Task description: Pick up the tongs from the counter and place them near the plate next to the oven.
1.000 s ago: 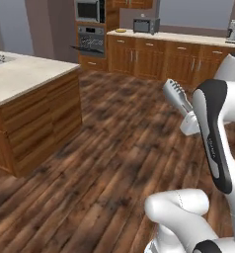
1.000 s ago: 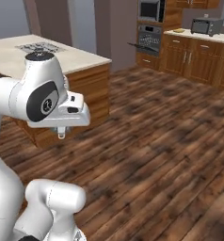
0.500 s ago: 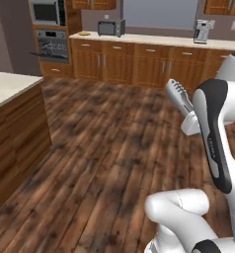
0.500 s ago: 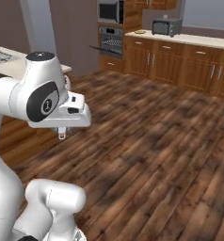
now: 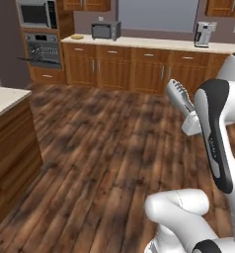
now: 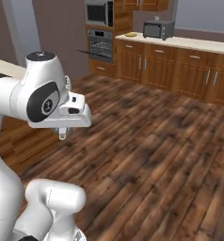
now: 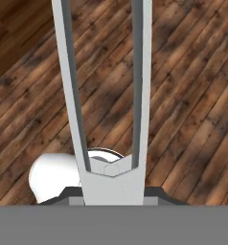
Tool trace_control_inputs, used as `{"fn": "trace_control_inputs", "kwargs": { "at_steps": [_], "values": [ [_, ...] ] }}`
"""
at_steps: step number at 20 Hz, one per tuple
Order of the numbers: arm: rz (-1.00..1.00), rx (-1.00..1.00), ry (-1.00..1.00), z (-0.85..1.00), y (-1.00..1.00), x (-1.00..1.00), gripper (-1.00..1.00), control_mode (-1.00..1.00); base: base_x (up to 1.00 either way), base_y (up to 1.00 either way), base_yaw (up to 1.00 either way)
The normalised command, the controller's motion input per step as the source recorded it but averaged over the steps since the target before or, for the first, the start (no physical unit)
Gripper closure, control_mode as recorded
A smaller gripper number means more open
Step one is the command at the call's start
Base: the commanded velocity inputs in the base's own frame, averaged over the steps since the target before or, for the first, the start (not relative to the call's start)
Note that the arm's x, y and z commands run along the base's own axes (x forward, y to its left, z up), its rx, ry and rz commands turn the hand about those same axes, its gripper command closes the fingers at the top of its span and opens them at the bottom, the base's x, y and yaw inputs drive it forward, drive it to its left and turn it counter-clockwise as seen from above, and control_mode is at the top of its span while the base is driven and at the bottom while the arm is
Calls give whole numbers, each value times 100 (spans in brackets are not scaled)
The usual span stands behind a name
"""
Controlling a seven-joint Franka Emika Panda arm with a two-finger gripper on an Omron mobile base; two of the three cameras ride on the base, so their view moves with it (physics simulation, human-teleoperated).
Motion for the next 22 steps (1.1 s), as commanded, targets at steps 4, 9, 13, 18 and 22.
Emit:
{"fn": "trace_control_inputs", "kwargs": {
  "at_steps": [4,9,13,18,22],
  "values": [
    [0,0,0,0,0,0,100,100,100,6,-6],
    [0,0,0,0,0,0,100,100,100,0,-6],
    [0,0,0,0,0,0,100,100,100,13,-1],
    [0,0,0,0,0,0,100,100,100,9,0],
    [0,0,0,0,0,0,100,100,100,1,0]
  ]
}}
